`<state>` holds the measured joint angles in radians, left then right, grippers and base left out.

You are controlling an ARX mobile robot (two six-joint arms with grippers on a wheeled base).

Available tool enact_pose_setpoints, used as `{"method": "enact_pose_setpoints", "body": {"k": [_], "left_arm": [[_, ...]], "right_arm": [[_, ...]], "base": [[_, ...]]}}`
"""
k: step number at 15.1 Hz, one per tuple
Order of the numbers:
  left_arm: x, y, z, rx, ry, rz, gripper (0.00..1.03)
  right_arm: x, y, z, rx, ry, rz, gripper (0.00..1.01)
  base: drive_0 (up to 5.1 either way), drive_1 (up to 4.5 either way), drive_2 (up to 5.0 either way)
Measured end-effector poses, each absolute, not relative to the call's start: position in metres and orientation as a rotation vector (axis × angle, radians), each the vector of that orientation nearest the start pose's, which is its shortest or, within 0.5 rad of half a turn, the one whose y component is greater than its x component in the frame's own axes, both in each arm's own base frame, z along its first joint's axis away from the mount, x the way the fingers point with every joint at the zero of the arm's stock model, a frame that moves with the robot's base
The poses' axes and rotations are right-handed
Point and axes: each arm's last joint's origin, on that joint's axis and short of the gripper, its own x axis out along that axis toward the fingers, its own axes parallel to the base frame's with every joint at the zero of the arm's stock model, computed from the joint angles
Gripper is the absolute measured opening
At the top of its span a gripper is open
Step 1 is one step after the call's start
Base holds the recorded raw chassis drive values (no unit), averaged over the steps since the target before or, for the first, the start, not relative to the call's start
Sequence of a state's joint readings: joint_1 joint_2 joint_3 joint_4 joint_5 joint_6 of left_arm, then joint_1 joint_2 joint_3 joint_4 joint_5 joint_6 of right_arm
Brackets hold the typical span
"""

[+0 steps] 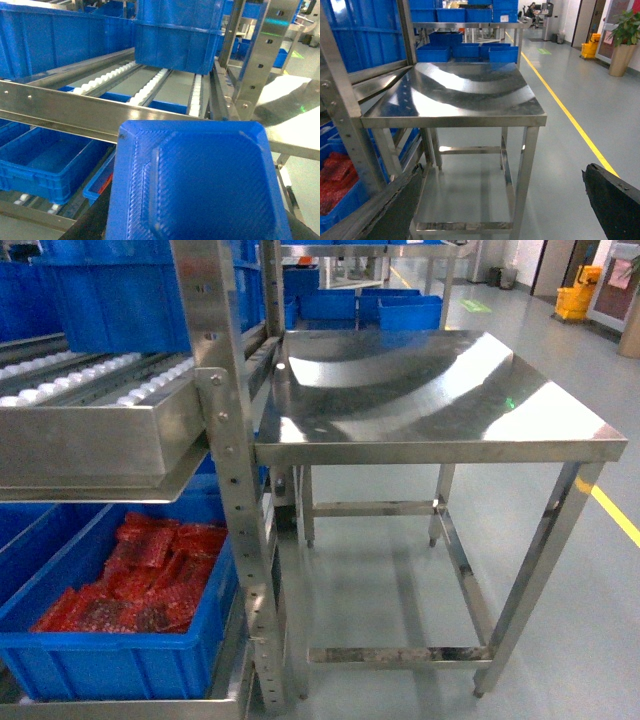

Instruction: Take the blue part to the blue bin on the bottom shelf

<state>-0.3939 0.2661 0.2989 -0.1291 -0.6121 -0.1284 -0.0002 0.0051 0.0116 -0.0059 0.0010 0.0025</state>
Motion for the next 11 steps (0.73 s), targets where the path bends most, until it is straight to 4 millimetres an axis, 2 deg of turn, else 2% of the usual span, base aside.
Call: {"method": "enact_pose_setpoints", "body": {"k": [11], "left_arm": [[0.0980,-0.0227,0.2321,-0.081,0.071,0.223,0.43]], "right_arm": [[0.0973,0.0000,0.1665,0.002,-0.001,0.000,0.98]], "base": [[-5.0,2.43,2.4]]}}
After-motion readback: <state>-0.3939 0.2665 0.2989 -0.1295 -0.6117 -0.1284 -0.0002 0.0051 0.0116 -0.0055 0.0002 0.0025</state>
